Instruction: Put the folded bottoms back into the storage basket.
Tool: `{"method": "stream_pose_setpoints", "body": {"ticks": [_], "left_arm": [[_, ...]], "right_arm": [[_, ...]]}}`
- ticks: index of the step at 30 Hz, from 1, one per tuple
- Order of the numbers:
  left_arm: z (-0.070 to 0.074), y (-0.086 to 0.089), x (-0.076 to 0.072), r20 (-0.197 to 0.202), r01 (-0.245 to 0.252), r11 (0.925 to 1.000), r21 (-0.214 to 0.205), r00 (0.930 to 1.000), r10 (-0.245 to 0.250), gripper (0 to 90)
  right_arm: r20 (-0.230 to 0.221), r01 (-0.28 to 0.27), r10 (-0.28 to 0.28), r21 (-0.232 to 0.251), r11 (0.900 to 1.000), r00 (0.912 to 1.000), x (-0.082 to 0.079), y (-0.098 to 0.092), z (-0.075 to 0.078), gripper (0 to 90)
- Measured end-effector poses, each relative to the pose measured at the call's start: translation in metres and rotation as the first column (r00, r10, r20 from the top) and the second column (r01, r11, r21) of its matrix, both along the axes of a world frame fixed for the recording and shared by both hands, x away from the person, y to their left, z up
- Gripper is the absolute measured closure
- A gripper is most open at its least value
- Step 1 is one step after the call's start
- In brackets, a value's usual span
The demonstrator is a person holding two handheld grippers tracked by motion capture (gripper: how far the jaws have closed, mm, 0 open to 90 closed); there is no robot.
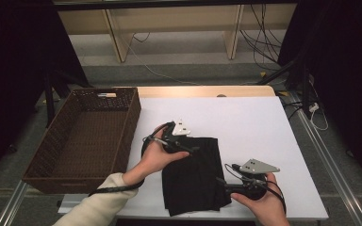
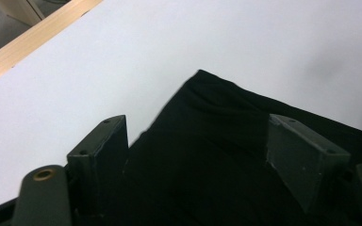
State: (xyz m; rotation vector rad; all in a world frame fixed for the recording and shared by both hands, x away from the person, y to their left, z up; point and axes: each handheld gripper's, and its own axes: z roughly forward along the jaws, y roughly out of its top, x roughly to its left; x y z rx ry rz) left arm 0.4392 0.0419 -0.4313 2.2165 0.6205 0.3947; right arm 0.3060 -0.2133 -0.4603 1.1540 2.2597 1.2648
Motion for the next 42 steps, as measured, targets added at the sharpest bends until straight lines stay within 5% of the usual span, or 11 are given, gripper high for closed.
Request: {"method": "stream_pose_setpoints", "body": {"ticks": [13, 29, 42], "left_arm": [[-0.035, -0.015, 0.049, -0.109, -0.042, 0.9954, 0.087, 0.9928, 0.051, 23.3], [-0.051, -0.016, 0.058, -0.227, -0.007, 0.9965, 0.083, 0.9736, 0.026, 32.0], [-0.047, -0.02, 0.046, -0.247, 0.041, 0.9953, 0.088, 0.9687, -0.018, 70.6]], "right_arm": [[-0.008, -0.003, 0.003, 0.002, 1.0, 1.0, 0.001, 0.001, -0.002, 23.8], [-0.006, -0.013, 0.013, -0.006, 0.9999, 0.9999, 0.001, 0.003, -0.002, 25.1], [-0.007, -0.02, 0.02, -0.011, 0.9997, 0.9998, -0.001, 0.006, -0.001, 25.2]]}}
